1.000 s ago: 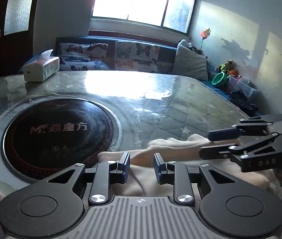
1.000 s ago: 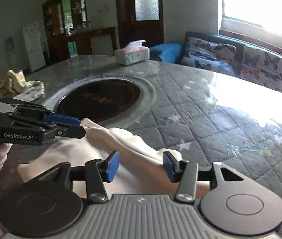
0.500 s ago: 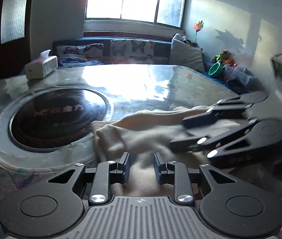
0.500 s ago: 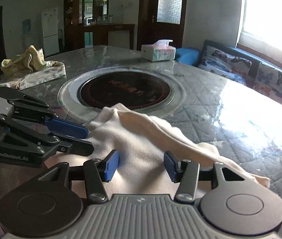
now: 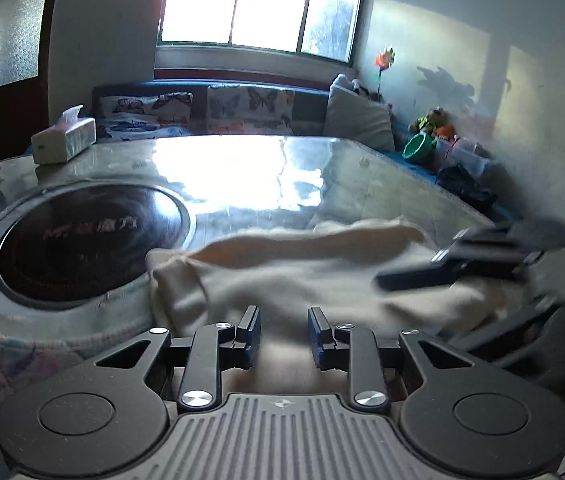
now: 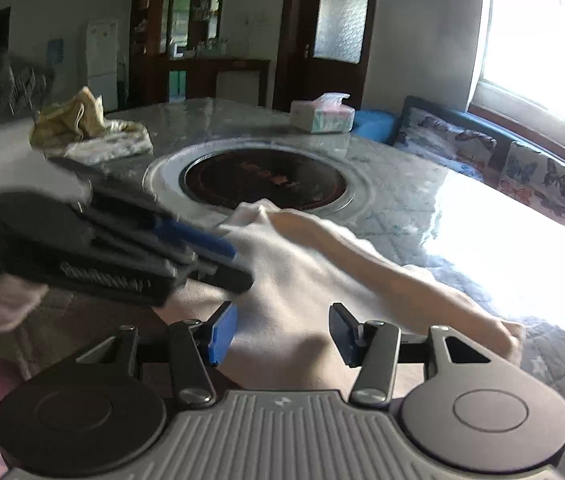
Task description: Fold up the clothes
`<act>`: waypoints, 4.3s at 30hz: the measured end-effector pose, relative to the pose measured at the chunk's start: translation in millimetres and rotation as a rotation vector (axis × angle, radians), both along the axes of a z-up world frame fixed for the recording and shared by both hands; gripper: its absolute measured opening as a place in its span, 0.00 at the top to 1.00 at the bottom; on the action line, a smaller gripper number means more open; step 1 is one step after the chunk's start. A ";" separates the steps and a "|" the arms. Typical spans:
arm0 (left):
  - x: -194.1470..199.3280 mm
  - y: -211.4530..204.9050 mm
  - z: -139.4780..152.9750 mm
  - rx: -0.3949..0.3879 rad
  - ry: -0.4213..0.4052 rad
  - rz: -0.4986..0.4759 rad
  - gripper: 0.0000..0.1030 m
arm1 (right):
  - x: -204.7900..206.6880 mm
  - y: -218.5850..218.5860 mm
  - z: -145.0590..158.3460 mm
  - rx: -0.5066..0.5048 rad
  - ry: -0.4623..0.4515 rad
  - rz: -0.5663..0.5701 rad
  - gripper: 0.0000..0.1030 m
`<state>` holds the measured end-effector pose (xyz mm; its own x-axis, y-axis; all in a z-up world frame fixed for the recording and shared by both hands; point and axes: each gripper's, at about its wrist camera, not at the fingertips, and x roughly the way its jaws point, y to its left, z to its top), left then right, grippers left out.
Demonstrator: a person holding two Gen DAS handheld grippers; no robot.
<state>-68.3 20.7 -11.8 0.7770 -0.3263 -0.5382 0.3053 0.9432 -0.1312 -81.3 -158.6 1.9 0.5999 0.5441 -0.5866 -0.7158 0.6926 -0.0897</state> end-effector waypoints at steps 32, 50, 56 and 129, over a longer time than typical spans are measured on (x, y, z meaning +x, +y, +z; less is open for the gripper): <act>6.2 -24.9 -1.5 0.047 0.016 -0.059 0.66 | -12.8 -83.7 -7.4 0.011 0.004 -0.281 0.47; 13.6 -18.3 3.2 0.030 0.037 -0.064 0.61 | 28.3 -92.8 3.6 0.119 0.093 -0.272 0.65; 28.9 -7.0 16.1 -0.004 0.016 -0.027 0.61 | 68.0 -84.7 8.2 0.127 0.097 -0.261 0.65; 9.4 63.7 24.2 0.001 0.026 0.241 0.10 | -1.0 18.1 10.0 -0.016 0.066 0.090 0.47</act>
